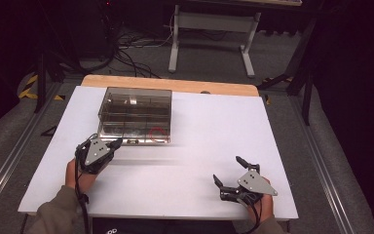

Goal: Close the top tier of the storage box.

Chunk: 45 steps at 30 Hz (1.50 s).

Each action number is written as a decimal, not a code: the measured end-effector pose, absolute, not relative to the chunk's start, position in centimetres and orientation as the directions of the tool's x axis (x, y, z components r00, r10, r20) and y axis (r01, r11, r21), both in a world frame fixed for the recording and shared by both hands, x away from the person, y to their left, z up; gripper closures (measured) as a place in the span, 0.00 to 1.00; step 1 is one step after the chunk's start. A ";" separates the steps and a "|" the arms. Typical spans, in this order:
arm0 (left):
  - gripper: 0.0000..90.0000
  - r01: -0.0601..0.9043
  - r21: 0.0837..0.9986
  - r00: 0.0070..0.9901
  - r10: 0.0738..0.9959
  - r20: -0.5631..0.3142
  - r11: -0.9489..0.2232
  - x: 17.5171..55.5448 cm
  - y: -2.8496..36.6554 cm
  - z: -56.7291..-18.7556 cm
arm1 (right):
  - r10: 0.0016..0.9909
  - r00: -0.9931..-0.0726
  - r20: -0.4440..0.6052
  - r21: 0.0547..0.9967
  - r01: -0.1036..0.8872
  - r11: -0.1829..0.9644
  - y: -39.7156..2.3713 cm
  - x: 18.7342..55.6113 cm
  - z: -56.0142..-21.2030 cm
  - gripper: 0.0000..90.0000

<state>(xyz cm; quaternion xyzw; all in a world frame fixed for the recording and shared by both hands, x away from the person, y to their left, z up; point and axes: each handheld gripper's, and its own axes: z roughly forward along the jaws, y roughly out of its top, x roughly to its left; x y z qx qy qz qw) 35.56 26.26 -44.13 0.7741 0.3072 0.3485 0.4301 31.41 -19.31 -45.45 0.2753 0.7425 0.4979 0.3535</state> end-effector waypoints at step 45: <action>1.00 0.167 0.880 0.541 0.788 0.295 -0.444 37.8 25.7 -44.1 | 0.757 -0.604 -0.250 0.932 0.063 0.358 -19.2 31.5 -45.6 0.07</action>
